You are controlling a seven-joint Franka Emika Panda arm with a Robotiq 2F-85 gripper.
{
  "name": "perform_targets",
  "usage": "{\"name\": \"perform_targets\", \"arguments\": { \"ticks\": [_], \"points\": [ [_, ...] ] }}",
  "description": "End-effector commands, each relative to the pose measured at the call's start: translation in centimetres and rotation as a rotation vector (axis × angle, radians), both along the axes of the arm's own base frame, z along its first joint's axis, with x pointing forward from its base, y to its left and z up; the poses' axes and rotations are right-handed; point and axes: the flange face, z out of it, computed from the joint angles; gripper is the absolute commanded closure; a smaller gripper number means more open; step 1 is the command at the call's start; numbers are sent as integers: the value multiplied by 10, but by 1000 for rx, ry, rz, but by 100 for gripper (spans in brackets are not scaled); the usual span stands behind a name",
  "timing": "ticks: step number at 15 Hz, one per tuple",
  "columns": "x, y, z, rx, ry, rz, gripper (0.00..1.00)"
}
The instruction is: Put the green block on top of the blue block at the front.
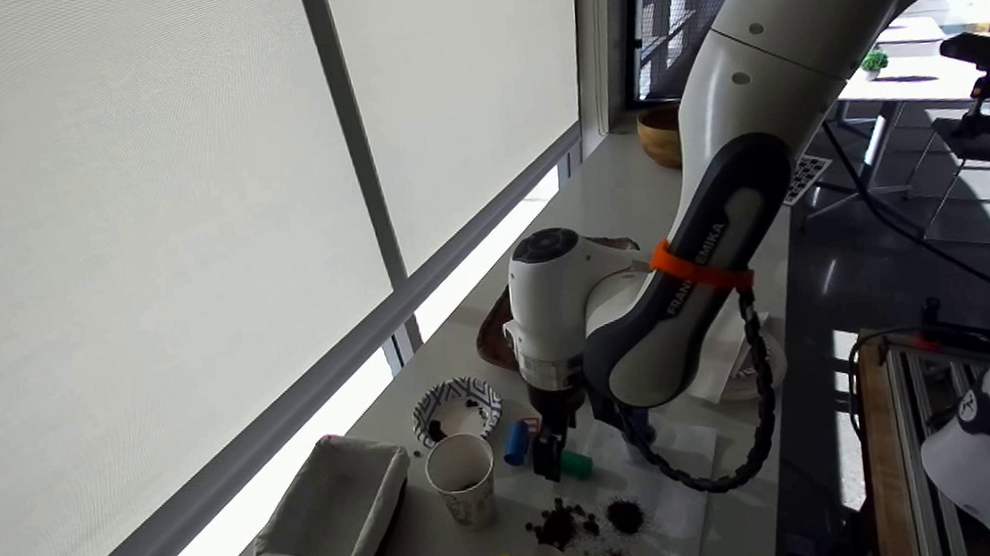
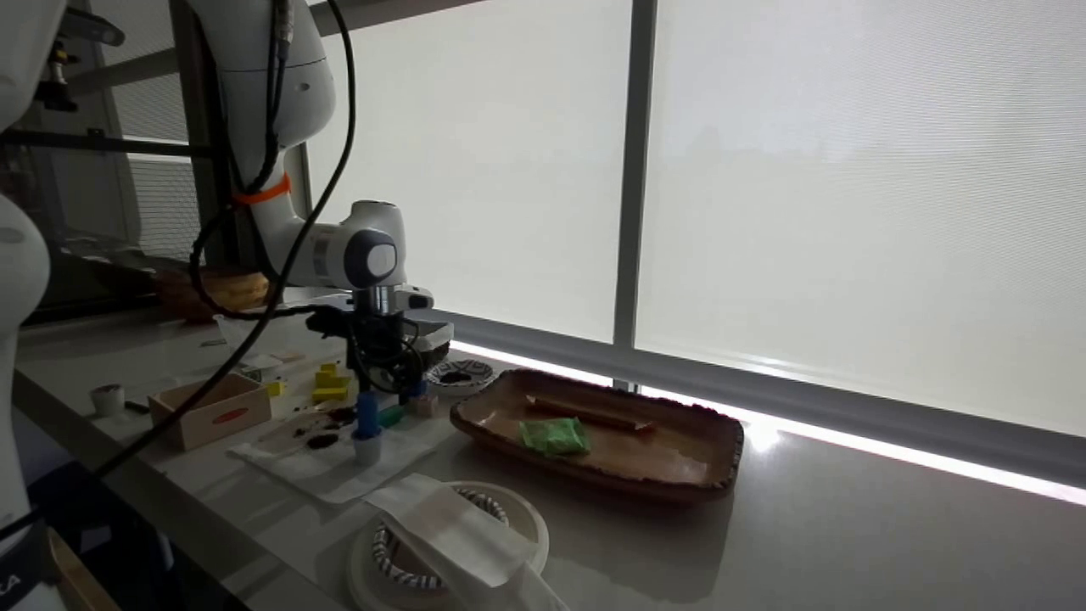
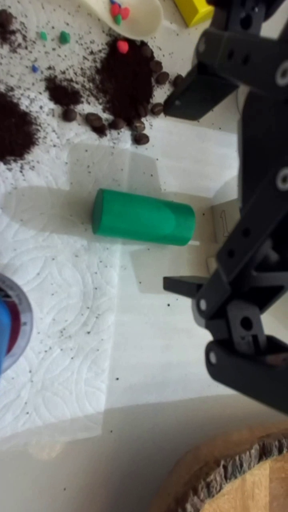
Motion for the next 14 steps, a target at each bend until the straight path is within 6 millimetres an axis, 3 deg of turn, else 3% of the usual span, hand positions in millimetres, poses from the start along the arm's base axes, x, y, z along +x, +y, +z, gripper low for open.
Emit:
{"name": "perform_targets", "arguments": {
  "ticks": [1,7,8,11,14],
  "points": [
    [6,7,-9,-1,-11,5,0],
    [13,7,-22,-6,-7,-12,0],
    [14,7,-24,-6,-6,-12,5],
    [18,7,-27,-9,-11,-17,42],
    [20,6,-27,-14,-14,-22,65]
  ]
}}
